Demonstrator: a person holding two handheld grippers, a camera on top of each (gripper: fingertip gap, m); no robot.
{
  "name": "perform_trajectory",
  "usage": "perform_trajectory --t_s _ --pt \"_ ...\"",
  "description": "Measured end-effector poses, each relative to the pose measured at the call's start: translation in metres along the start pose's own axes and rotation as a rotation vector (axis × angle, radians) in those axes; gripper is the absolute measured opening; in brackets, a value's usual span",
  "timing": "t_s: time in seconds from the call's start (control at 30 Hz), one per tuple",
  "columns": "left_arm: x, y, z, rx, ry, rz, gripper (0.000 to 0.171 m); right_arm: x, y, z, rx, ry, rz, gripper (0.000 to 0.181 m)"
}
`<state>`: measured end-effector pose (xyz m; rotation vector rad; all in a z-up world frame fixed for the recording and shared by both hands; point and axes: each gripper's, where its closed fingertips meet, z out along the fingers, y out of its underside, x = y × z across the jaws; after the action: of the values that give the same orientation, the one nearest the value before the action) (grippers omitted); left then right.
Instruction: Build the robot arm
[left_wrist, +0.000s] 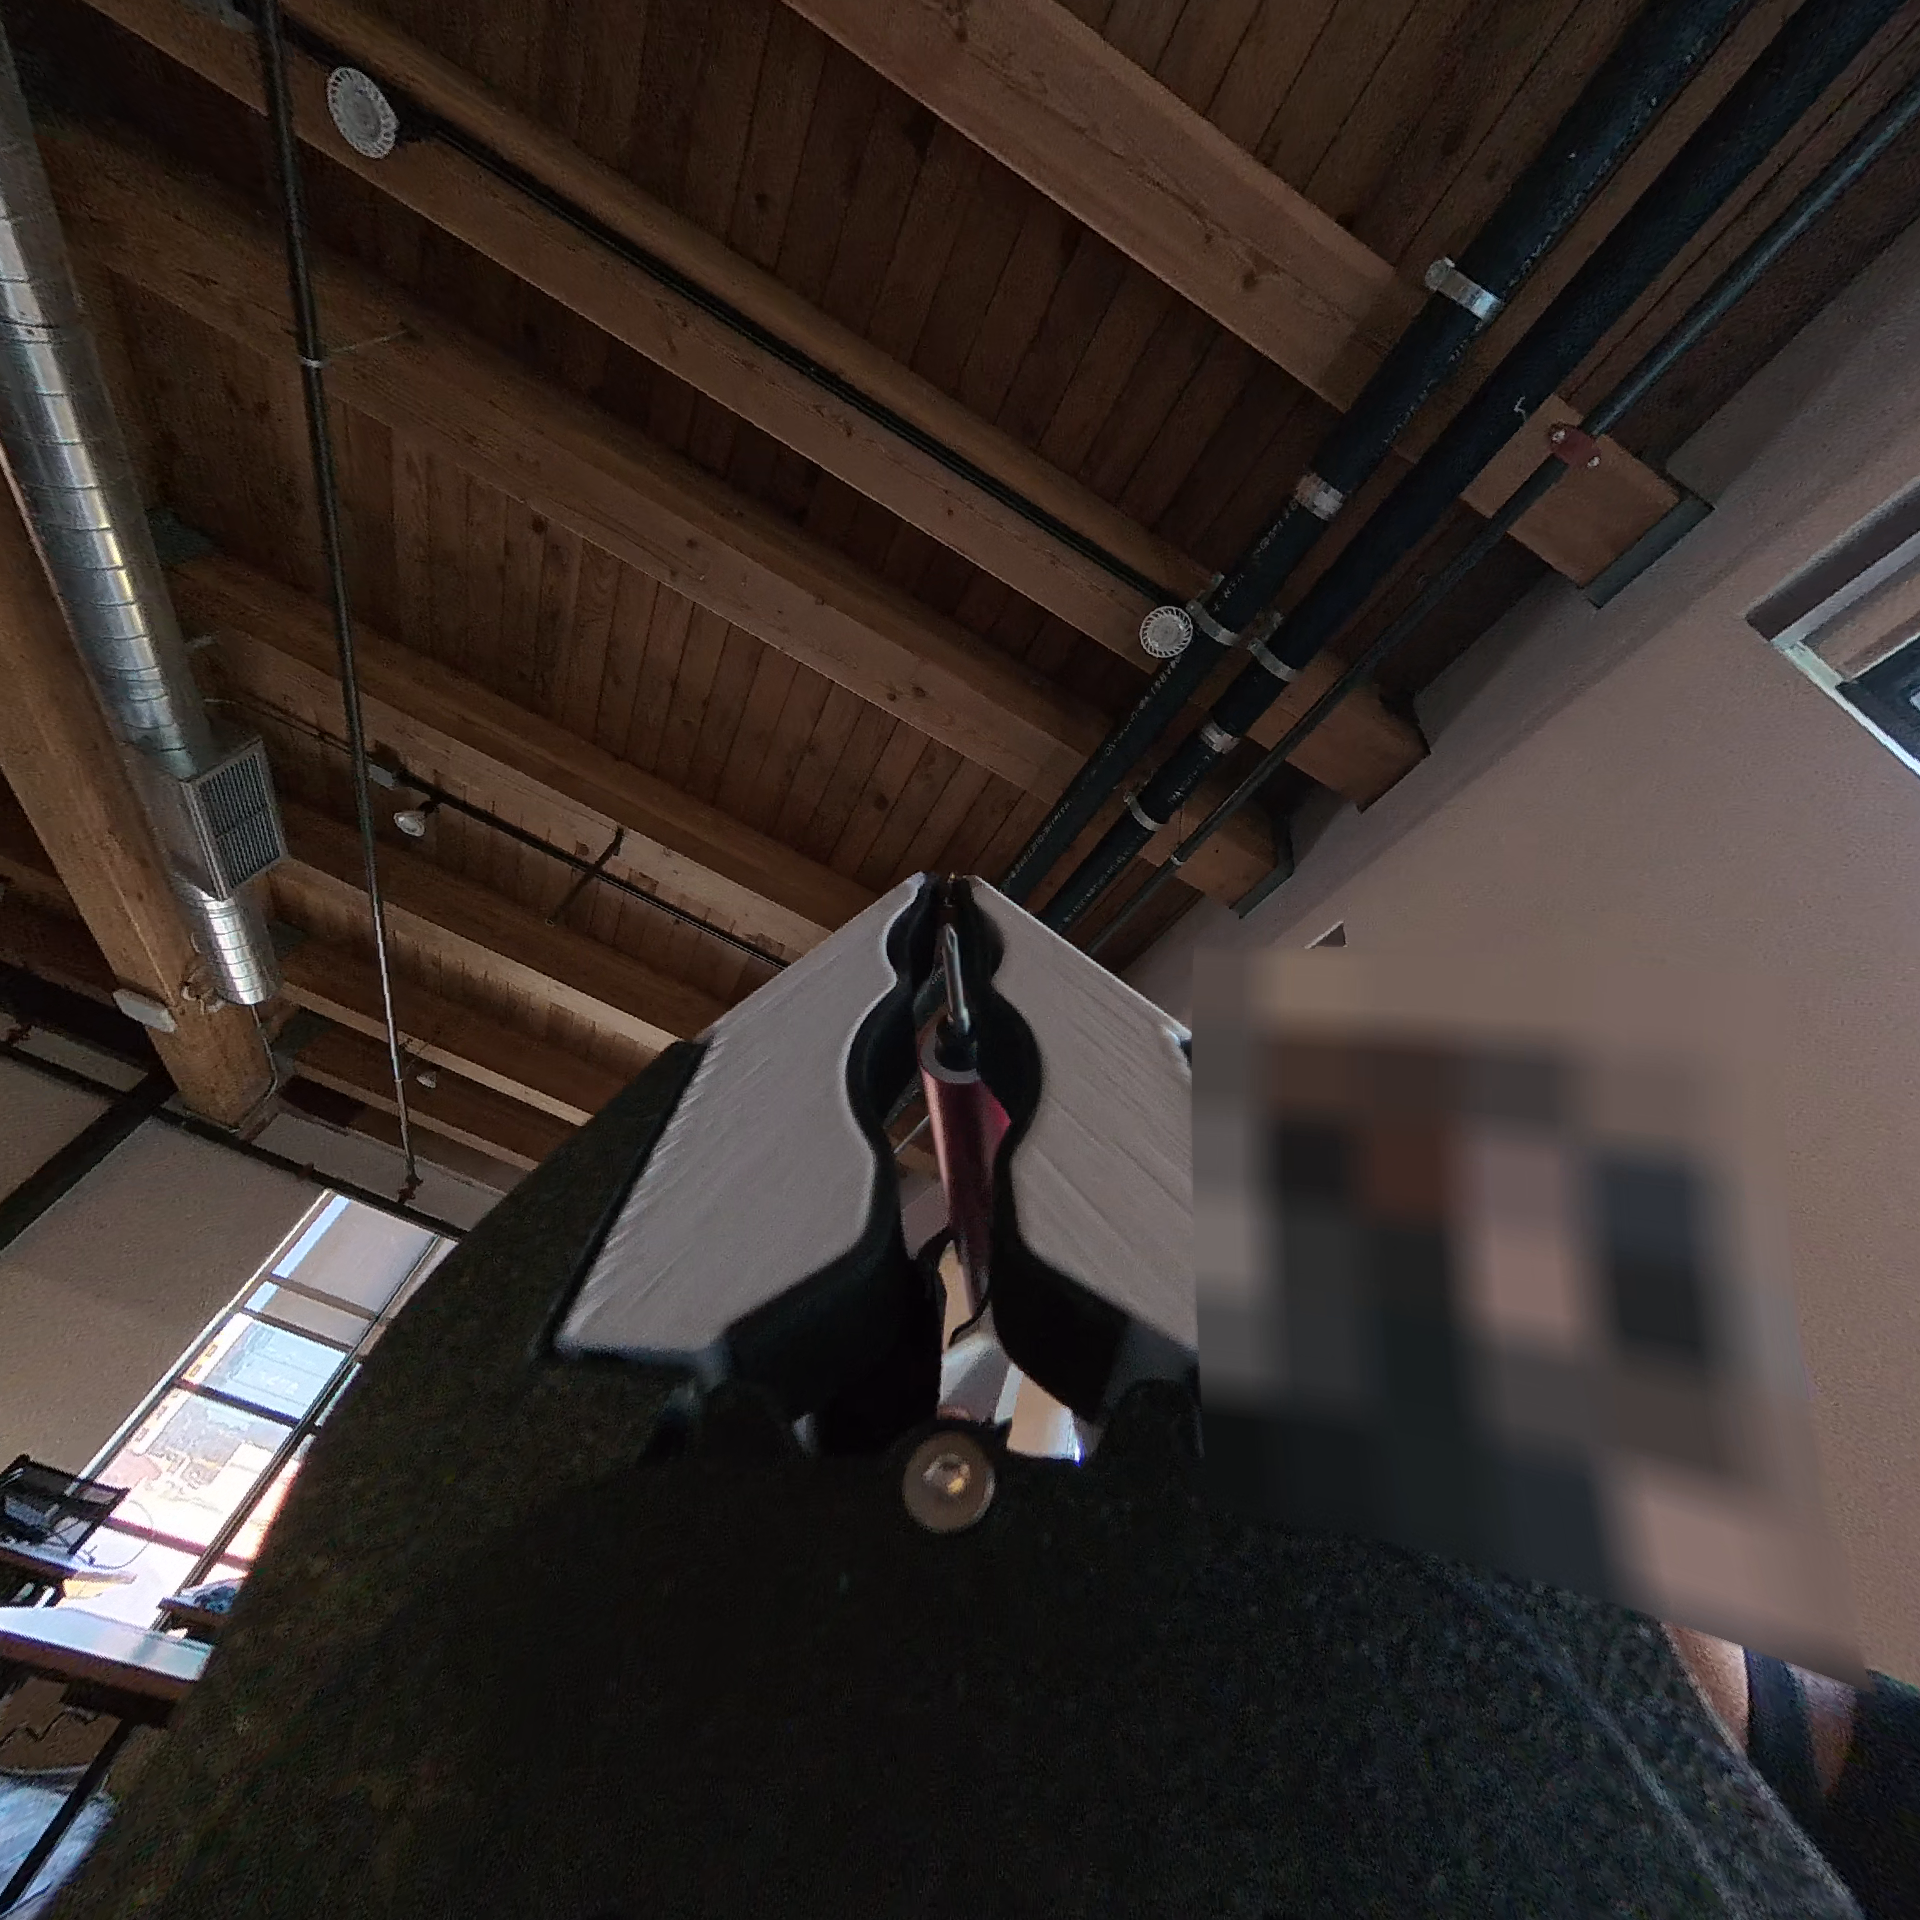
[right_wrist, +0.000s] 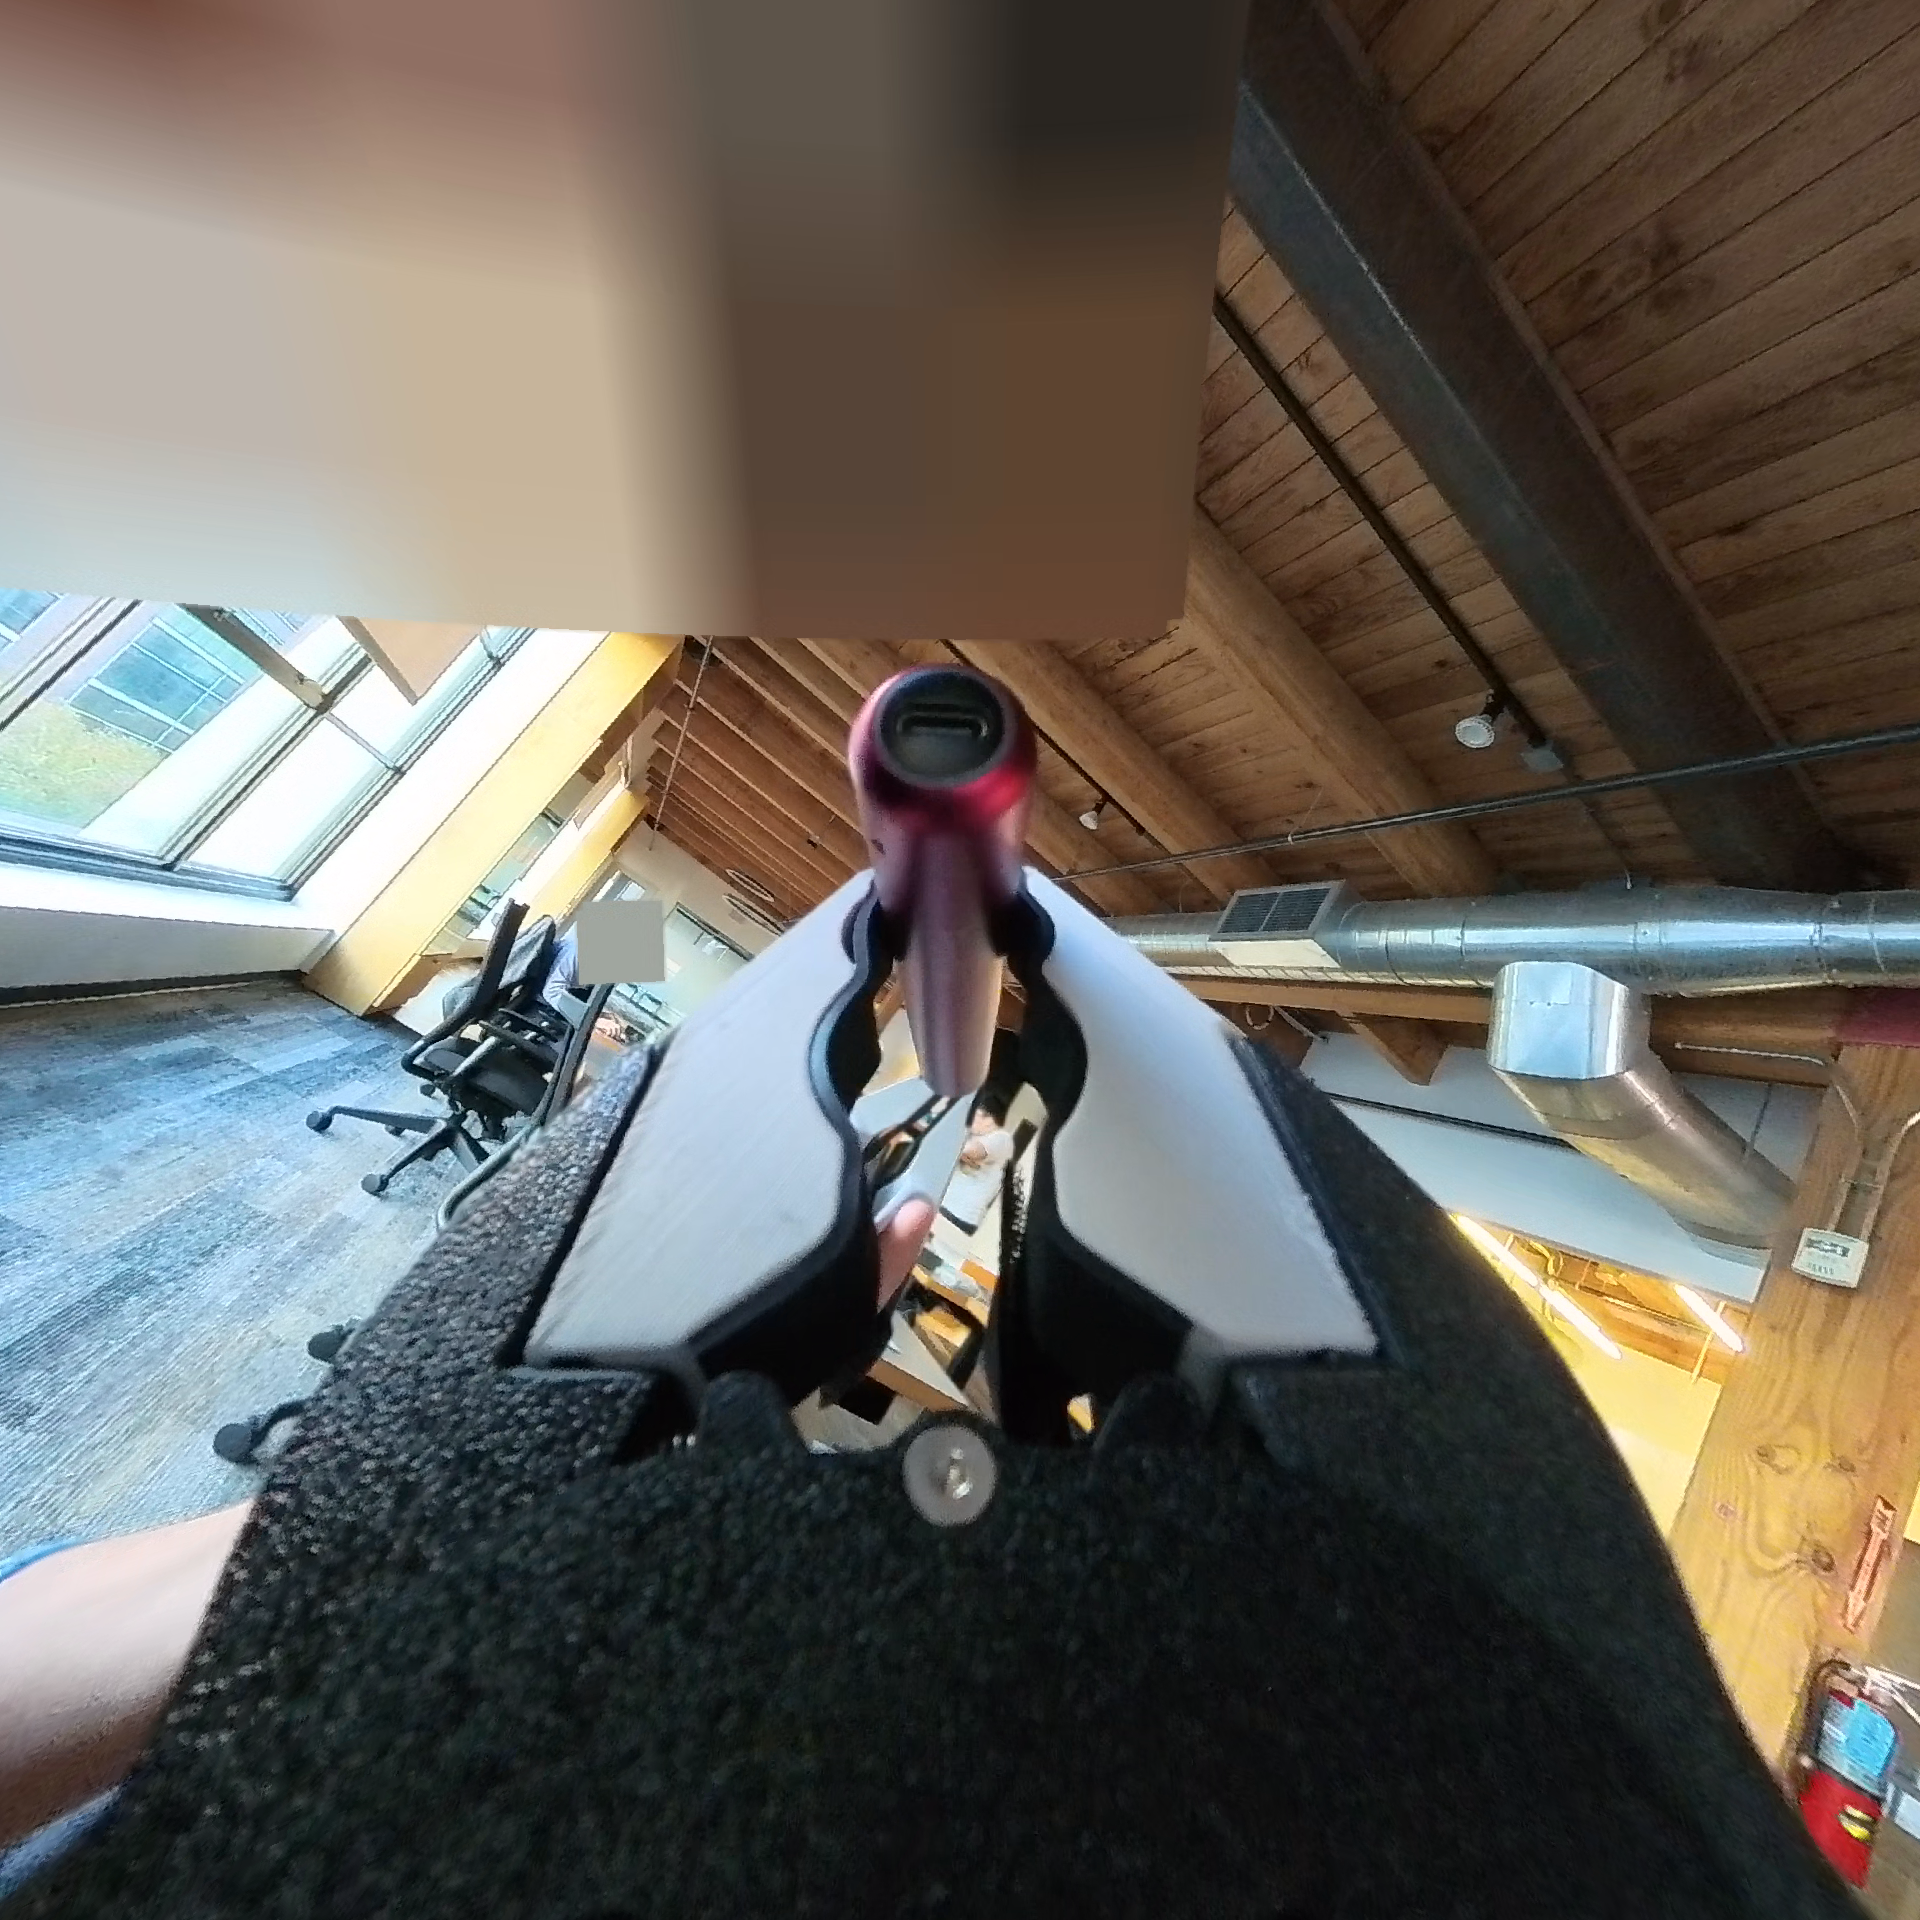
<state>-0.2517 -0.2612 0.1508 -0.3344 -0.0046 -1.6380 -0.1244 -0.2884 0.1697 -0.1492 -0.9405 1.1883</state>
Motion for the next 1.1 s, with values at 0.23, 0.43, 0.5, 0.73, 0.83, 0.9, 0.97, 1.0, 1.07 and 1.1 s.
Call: perform_trajectory --t_s 0.23,0.43,0.5,0.73,0.83,0.9,0.97,1.0,1.07,1.1 --pt "-0.030 0.019 -0.034 -0.016 -0.156 0.068 0.002 0.011 0.008 -0.003 -0.007 0.023 0.044 0.020" --pt "-0.039 0.025 -0.028 -0.050 -0.227 0.180 0.001 0.019 0.031 -0.003 -0.025 0.026 0.149 0.020" --pt "-0.036 0.016 -0.024 -0.045 -0.222 0.200 0.001 0.021 0.040 -0.003 -0.050 0.023 0.172 0.020" --pt "-0.033 -0.011 -0.002 -0.082 -0.252 0.279 0.001 0.033 0.079 -0.008 -0.163 0.042 0.225 0.021" --pt "-0.035 -0.014 0.010 -0.110 -0.267 0.297 0.001 0.040 0.091 -0.010 -0.169 0.066 0.261 0.021" --pt "-0.038 -0.016 0.016 -0.124 -0.280 0.304 0.002 0.043 0.097 -0.011 -0.169 0.084 0.274 0.021" --pt "-0.043 -0.015 0.021 -0.141 -0.297 0.307 0.001 0.047 0.097 -0.012 -0.140 0.117 0.274 0.020" --pt "-0.044 -0.014 0.023 -0.144 -0.295 0.303 0.001 0.049 0.097 -0.013 -0.127 0.125 0.274 0.020" --pt "-0.045 -0.012 0.026 -0.144 -0.291 0.295 0.002 0.050 0.096 -0.013 -0.112 0.132 0.281 0.021" --pt "-0.045 -0.011 0.027 -0.147 -0.290 0.296 0.002 0.051 0.095 -0.014 -0.105 0.135 0.281 0.021"
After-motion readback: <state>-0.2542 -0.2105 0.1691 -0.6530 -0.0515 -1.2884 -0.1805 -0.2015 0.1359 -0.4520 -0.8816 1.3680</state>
